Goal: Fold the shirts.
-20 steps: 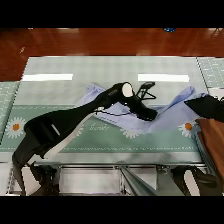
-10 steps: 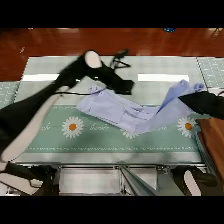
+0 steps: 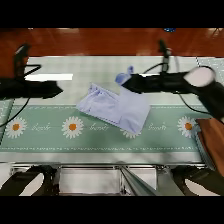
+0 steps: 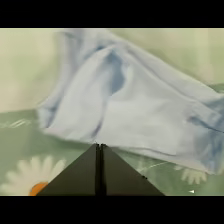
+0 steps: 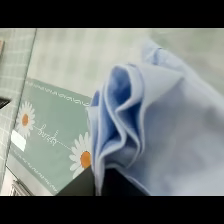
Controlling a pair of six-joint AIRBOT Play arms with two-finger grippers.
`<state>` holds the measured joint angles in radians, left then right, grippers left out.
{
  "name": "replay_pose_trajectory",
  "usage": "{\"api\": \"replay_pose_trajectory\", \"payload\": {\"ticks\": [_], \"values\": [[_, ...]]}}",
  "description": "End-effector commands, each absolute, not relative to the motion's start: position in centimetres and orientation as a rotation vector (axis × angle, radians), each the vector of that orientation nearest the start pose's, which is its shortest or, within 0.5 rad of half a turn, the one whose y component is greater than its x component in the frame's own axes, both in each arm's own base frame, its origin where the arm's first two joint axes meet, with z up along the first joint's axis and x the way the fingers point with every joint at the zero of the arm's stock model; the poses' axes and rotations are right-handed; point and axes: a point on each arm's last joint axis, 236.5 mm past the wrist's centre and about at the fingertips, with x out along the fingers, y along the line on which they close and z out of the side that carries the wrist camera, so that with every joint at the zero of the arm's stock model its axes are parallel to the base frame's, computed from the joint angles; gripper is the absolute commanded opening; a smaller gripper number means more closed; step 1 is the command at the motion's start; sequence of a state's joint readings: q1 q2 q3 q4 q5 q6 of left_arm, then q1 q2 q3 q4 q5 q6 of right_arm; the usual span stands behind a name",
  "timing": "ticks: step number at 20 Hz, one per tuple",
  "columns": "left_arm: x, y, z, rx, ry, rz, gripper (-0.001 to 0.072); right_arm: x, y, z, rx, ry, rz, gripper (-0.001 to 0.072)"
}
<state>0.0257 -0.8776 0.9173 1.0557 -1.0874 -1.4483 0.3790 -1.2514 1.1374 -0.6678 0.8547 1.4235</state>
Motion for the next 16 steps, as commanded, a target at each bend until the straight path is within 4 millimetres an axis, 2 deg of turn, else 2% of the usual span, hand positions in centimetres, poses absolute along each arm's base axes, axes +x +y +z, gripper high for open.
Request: {"api": "replay_pose_trajectory", "payload": {"ticks": [1,4,7,8,10,12,13,15,16], "values": [[28.9,-5.1,8.8,-0.418,0.903,-0.187,0.0016,39.4,37.1,6.4,0.560,1.102,0.810,0.0026],[27.7,-5.2,8.1,-0.437,0.895,-0.180,0.0016,41.1,40.4,4.5,0.609,1.146,0.847,0.0026],[27.7,-5.8,7.1,-0.486,0.915,-0.193,0.0016,41.4,42.8,2.5,0.637,1.183,0.865,0.0026],[27.8,-5.9,6.8,-0.497,0.922,-0.193,0.0016,41.5,43.1,1.6,0.636,1.188,0.854,0.0068],[27.8,-6.0,6.0,-0.512,0.941,-0.192,0.0016,41.3,43.3,0.3,0.635,1.215,0.844,0.0415],[28.0,-5.9,5.7,-0.515,0.949,-0.188,0.0016,40.8,42.3,0.4,0.632,1.258,0.863,0.0413],[28.2,-5.8,5.7,-0.518,0.944,-0.183,0.0016,40.2,41.1,1.1,0.623,1.297,0.888,0.0407],[29.2,-5.4,5.8,-0.527,0.914,-0.167,0.0016,39.7,36.3,2.6,0.524,1.346,0.891,0.0405],[29.5,-5.6,6.0,-0.547,0.904,-0.171,0.0016,40.1,32.6,3.2,0.449,1.352,0.811,0.0405]]}}
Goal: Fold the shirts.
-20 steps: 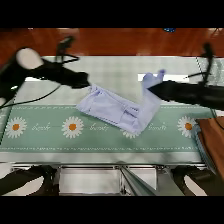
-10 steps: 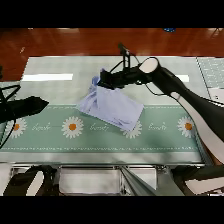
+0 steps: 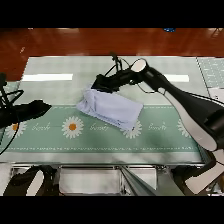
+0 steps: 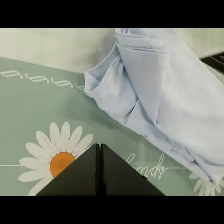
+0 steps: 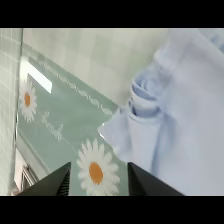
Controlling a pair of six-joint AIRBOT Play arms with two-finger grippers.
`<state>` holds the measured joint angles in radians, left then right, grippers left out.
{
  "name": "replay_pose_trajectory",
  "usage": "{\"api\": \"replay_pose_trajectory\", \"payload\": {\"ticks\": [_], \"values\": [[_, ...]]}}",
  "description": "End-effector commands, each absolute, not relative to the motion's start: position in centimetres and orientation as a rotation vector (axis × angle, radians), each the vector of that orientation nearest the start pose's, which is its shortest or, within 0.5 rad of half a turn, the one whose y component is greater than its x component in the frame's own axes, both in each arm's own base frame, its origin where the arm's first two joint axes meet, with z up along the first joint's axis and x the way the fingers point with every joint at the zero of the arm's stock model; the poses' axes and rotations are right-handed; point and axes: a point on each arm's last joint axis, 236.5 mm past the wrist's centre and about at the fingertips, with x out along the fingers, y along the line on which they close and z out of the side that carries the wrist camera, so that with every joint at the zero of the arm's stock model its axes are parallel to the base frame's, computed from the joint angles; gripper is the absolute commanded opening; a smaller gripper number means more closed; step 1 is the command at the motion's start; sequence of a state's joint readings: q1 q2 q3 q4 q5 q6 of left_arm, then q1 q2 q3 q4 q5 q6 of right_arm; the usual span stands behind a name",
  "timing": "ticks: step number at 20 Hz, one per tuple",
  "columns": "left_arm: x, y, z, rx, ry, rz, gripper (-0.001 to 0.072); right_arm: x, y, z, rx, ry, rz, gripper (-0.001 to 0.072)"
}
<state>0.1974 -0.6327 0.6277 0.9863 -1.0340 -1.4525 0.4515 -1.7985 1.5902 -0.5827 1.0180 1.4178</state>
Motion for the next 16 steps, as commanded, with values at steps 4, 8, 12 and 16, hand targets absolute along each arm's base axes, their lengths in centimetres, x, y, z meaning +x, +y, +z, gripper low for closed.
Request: {"api": "replay_pose_trajectory", "payload": {"ticks": [4,8,12,16], "values": [[29.7,-6.9,6.8,-0.619,0.892,-0.211,0.0016,39.0,14.5,6.0,0.223,1.256,0.327,0.0406],[29.4,-7.5,6.8,-0.634,0.907,-0.231,0.0016,32.1,6.8,1.4,0.497,1.141,0.065,0.0407],[29.1,-8.5,6.8,-0.617,0.919,-0.263,0.0016,28.1,10.1,-5.4,0.848,1.159,0.053,0.0408],[28.9,-9.3,6.8,-0.606,0.929,-0.285,0.0016,28.7,14.4,-8.3,0.964,1.214,0.116,0.0409]]}}
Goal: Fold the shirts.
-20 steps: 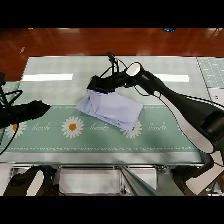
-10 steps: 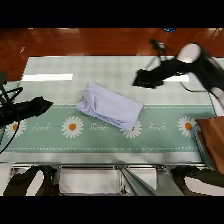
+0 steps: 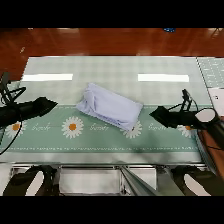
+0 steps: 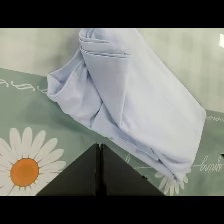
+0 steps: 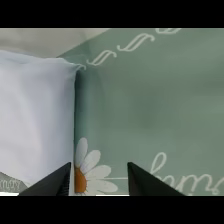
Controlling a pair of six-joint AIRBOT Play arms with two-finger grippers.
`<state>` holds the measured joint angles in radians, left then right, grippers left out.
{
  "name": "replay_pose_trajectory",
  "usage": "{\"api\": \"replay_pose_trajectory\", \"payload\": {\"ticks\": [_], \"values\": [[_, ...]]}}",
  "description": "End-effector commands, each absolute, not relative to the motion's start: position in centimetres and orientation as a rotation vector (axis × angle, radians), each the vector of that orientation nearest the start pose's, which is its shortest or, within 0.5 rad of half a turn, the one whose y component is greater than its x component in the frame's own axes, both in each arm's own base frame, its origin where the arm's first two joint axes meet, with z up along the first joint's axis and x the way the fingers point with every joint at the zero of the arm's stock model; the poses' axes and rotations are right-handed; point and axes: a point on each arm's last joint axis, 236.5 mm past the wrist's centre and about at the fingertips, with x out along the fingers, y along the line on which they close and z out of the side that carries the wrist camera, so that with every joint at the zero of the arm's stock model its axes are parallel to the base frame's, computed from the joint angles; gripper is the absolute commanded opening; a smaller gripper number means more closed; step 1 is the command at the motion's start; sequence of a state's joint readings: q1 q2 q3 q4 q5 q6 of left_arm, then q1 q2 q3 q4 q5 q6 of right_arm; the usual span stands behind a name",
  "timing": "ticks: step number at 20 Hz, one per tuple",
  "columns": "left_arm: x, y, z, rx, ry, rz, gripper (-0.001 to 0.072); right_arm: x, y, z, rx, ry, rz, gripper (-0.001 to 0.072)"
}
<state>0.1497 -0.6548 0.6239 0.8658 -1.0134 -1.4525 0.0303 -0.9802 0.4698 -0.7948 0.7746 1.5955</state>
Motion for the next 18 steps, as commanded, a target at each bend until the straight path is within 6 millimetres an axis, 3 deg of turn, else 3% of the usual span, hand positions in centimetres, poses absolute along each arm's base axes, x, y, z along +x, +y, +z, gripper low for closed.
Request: {"api": "replay_pose_trajectory", "payload": {"ticks": [1,8,10,13,18], "values": [[28.9,-9.3,6.8,-0.606,0.930,-0.287,0.0016,29.1,15.6,-8.7,0.999,1.230,0.139,0.0409],[28.9,-9.4,6.8,-0.605,0.930,-0.288,0.0016,31.7,23.9,-10.9,0.981,1.382,0.322,0.0410],[28.9,-9.4,6.8,-0.604,0.930,-0.288,0.0016,32.0,24.6,-11.0,0.920,1.437,0.342,0.0391],[28.9,-9.3,6.8,-0.604,0.929,-0.287,0.0016,34.8,25.9,-7.3,0.877,1.339,0.455,0.0026],[28.9,-9.3,6.8,-0.604,0.926,-0.286,0.0016,39.0,27.4,-0.9,0.777,1.217,0.593,0.0025]]}}
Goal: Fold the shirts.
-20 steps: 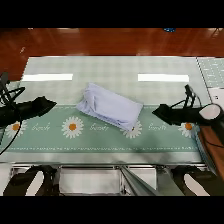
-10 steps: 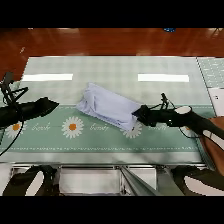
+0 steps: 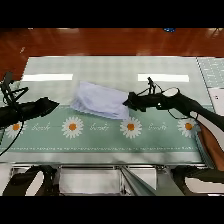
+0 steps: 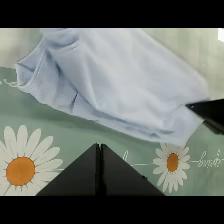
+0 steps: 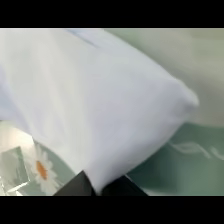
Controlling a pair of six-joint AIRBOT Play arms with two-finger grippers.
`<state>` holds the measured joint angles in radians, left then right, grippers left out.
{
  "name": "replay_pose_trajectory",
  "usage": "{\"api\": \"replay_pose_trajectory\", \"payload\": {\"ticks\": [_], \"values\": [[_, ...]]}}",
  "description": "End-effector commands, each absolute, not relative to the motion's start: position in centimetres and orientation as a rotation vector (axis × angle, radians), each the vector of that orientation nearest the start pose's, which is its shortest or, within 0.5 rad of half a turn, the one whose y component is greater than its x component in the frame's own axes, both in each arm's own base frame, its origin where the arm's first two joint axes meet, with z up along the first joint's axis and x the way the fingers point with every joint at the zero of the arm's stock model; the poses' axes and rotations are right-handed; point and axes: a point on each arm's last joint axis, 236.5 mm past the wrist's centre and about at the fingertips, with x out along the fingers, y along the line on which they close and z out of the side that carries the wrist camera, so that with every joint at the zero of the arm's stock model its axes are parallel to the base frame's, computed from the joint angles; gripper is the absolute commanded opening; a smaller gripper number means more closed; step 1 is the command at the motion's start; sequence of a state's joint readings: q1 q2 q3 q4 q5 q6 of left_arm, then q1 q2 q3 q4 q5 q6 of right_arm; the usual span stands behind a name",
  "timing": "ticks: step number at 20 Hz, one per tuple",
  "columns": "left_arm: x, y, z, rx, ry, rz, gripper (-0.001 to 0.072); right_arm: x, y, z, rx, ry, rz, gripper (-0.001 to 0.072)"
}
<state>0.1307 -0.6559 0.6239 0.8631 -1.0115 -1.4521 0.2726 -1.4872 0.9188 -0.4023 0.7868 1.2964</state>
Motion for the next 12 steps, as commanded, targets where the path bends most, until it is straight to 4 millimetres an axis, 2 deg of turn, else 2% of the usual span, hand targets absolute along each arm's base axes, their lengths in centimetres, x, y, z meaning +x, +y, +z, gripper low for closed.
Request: {"api": "replay_pose_trajectory", "payload": {"ticks": [1,3,7,10,12], "values": [[28.9,-9.3,6.8,-0.604,0.927,-0.287,0.0016,40.0,27.5,0.9,0.724,1.197,0.613,0.0025],[28.9,-9.3,6.8,-0.604,0.927,-0.287,0.0016,42.1,26.9,4.9,0.608,1.142,0.618,0.0025],[28.9,-9.3,6.8,-0.604,0.927,-0.287,0.0016,45.2,24.6,14.8,0.371,0.992,0.587,0.0025],[28.9,-9.4,6.8,-0.604,0.930,-0.288,0.0016,46.5,21.0,21.9,0.324,0.873,0.538,0.0024],[28.9,-9.4,6.8,-0.605,0.931,-0.289,0.0016,47.2,17.1,25.0,0.366,0.829,0.475,0.0024]]}}
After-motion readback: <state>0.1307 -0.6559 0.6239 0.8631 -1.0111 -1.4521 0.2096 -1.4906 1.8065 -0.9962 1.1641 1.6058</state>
